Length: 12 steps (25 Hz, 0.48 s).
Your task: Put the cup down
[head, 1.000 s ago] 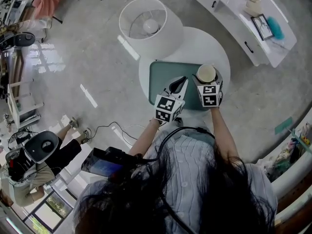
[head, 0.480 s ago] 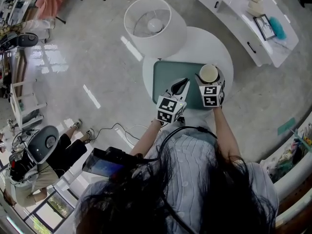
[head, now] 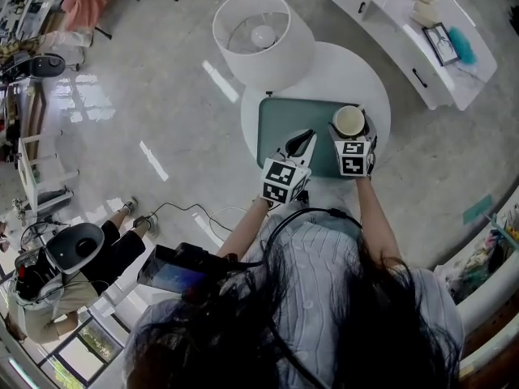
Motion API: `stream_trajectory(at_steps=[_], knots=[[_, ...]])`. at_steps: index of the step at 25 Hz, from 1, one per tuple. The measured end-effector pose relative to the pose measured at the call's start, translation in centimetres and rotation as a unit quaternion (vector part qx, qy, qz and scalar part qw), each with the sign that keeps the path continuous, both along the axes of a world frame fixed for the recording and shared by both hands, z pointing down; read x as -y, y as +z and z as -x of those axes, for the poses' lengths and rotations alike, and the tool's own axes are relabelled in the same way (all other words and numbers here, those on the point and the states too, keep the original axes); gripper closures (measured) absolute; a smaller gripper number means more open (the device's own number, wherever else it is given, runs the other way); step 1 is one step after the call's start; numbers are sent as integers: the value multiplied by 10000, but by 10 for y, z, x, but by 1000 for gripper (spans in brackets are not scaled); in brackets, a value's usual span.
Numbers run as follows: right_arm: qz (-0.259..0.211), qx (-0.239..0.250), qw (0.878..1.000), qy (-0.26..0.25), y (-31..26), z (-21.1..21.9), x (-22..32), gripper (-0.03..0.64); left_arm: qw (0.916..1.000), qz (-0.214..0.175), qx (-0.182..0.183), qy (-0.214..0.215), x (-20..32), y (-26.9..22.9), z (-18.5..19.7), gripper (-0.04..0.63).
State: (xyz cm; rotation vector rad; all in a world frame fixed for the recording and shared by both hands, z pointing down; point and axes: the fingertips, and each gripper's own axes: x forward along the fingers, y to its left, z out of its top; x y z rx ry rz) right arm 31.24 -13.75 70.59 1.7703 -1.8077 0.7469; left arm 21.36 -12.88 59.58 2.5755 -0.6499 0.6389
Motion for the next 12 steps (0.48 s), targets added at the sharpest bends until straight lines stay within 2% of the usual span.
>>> stream_trajectory(at_steps=[12], knots=[[-34, 298, 9985, 449, -9, 8, -25, 193, 9998, -141, -99, -37, -7, -15, 17, 577]])
